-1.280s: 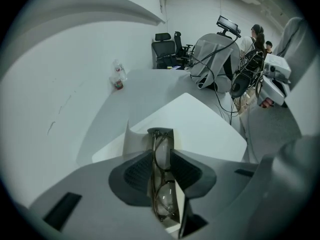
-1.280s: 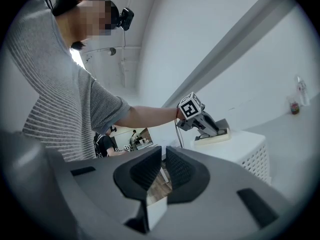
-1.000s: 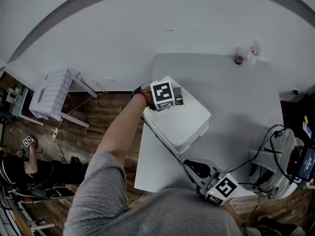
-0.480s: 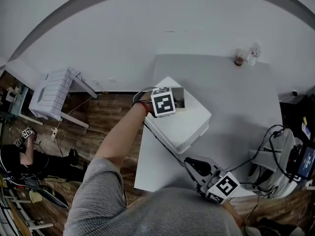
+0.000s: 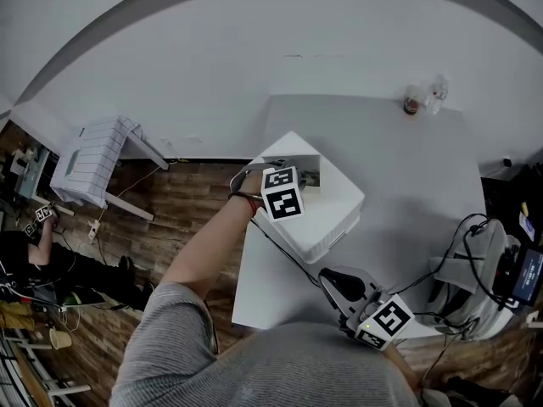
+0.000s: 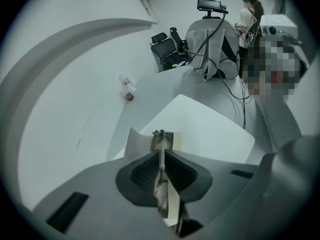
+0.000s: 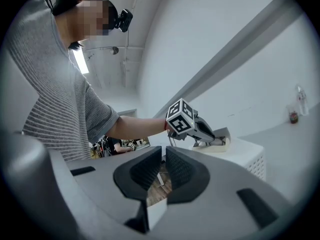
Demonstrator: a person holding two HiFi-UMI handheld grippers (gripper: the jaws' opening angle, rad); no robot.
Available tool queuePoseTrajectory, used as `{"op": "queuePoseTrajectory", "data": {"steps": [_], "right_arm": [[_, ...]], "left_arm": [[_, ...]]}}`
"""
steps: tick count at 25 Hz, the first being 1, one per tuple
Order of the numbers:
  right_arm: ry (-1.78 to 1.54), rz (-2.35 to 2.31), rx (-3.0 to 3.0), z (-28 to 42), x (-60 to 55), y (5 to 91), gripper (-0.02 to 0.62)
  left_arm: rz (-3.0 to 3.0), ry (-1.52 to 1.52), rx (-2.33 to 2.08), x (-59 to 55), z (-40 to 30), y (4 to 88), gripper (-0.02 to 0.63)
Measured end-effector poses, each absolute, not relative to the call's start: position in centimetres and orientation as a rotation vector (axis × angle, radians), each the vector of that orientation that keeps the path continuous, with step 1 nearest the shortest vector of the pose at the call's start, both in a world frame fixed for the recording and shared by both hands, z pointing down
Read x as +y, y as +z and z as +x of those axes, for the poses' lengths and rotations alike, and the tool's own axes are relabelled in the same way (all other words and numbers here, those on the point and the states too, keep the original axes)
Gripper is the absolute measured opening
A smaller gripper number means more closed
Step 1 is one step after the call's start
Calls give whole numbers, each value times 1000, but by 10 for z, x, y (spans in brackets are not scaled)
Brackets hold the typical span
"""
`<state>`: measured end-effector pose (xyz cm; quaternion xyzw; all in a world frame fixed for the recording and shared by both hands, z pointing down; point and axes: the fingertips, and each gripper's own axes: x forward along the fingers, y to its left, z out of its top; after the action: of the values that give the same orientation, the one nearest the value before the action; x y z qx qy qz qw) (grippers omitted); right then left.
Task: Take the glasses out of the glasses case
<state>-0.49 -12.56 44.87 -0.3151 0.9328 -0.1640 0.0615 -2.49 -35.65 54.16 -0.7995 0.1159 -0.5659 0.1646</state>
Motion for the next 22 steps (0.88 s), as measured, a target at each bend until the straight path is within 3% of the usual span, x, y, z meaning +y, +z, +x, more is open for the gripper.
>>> {"op": "queuePoseTrajectory", "data": {"steps": [22], "right_arm": [[-459,-953,2852,-7,-124,442,17]], "left_arm": [[-2189,-1367,596,-355,-26,528,25]]}}
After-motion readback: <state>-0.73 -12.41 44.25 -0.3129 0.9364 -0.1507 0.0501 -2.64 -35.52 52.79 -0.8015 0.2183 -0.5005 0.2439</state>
